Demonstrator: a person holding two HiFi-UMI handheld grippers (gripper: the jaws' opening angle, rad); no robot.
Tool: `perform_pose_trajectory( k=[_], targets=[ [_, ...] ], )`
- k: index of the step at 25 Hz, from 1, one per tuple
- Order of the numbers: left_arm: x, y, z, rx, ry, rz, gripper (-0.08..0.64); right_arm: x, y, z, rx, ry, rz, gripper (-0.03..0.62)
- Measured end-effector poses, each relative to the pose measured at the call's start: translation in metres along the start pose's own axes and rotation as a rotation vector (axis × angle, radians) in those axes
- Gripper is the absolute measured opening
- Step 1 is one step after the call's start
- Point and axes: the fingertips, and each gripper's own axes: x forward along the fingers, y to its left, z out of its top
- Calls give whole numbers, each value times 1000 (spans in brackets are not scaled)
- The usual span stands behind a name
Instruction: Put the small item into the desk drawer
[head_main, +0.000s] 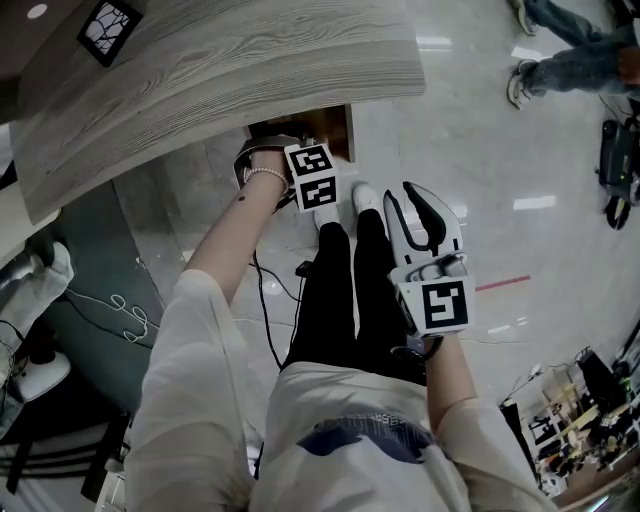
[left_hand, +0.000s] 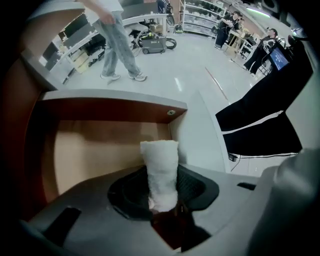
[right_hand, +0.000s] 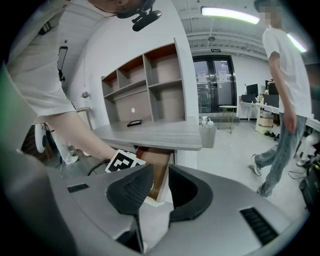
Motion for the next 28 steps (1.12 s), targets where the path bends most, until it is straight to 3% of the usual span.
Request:
perform_pose_trajectory(
  k=[11, 28],
  targets=[
    [5, 0, 1, 36, 56, 31, 144, 0, -7, -4, 12, 4, -10, 92],
    [-2, -2, 0, -20, -5, -18, 180, 4, -5, -3, -8, 34, -11, 92]
  ],
)
